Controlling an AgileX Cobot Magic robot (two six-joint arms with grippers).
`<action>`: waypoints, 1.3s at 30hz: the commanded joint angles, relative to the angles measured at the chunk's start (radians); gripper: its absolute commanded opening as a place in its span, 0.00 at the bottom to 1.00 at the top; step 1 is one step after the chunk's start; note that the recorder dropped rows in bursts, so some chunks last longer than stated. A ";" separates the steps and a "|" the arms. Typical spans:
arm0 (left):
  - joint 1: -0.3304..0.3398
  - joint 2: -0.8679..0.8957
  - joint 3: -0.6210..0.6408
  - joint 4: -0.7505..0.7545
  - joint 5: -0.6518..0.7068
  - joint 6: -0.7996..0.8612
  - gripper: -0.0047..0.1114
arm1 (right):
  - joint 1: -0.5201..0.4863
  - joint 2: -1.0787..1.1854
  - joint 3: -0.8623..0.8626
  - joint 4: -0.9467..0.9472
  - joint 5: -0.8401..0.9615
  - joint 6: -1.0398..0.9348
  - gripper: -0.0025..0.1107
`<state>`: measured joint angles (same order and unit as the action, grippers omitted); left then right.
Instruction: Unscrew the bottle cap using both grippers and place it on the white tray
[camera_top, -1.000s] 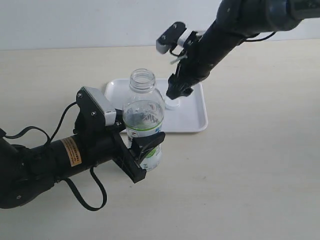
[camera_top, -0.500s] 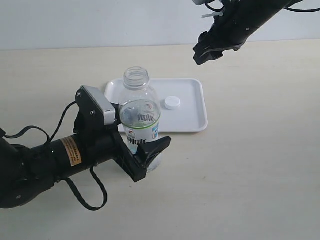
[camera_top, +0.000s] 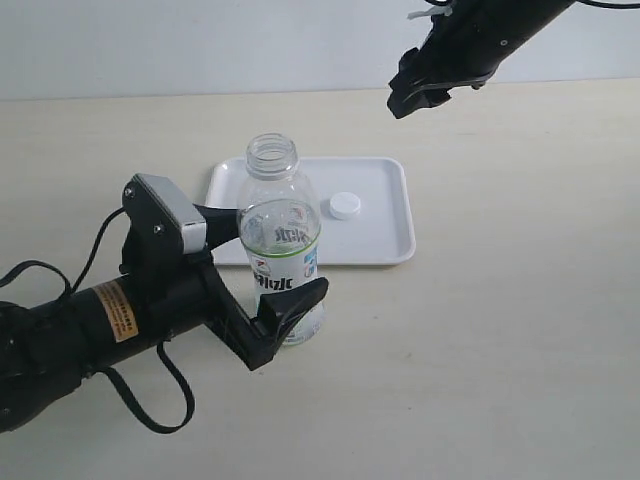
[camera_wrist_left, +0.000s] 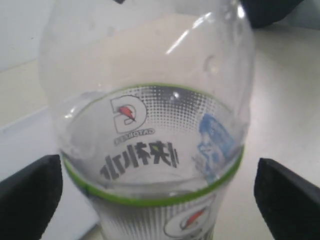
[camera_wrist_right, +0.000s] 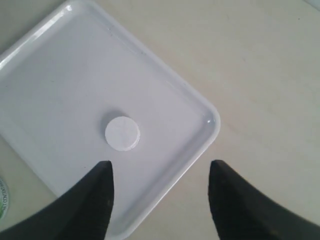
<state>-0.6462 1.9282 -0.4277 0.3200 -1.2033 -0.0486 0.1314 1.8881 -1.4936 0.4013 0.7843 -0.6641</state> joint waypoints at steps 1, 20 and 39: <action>-0.001 -0.065 0.059 -0.021 -0.018 0.015 0.94 | -0.006 -0.037 0.004 0.020 0.043 -0.023 0.49; -0.001 -0.328 0.306 -0.119 -0.018 0.015 0.84 | -0.006 -0.412 0.215 0.049 -0.051 0.018 0.02; -0.001 -0.676 0.384 -0.287 0.183 -0.157 0.04 | -0.006 -1.162 0.731 0.062 -0.357 -0.023 0.02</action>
<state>-0.6462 1.3079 -0.0487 0.1147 -1.1228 -0.1724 0.1314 0.7882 -0.8186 0.4572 0.5048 -0.6860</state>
